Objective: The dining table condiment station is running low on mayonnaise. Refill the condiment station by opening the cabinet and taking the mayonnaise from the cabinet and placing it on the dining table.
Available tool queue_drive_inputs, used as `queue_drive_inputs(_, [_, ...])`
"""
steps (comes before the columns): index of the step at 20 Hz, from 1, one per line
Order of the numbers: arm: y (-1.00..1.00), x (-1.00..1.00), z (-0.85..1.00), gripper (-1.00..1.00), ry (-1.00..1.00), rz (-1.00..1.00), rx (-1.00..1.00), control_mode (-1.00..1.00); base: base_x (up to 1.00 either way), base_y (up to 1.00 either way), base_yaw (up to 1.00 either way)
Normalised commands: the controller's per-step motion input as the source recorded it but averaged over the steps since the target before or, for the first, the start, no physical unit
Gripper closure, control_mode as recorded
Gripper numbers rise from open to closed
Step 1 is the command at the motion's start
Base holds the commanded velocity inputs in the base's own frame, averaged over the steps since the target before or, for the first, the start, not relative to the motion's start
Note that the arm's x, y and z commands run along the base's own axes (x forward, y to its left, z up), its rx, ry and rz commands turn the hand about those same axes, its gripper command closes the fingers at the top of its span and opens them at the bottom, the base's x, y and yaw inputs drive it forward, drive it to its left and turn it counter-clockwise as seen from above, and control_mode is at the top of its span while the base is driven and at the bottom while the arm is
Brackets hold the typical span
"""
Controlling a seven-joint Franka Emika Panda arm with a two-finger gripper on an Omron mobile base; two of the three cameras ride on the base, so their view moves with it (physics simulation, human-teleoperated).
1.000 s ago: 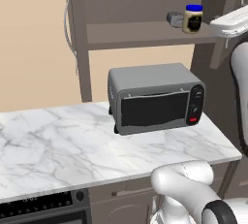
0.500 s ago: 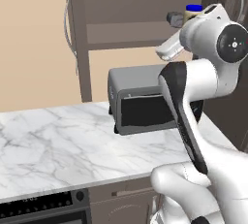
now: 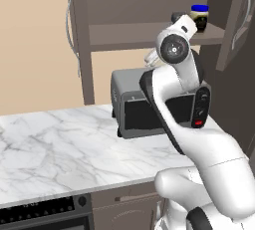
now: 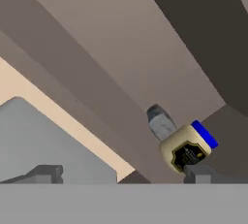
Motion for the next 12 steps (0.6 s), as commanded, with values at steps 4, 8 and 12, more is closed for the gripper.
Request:
queue_drive_inputs(4, [-0.26, 0.6, -0.03, -1.0, 0.08, -0.17, 0.0, -1.0, 0.0, 0.0, 0.0])
queue_drive_inputs(8, [-0.54, 0.33, 0.0, -1.0, 0.08, -0.17, 0.0, -1.0, 0.0, 0.0, 0.0])
queue_drive_inputs(12, [-0.59, 0.13, 0.0, -1.0, 0.06, -0.16, 0.0, -1.0, 0.0, 0.0, 0.0])
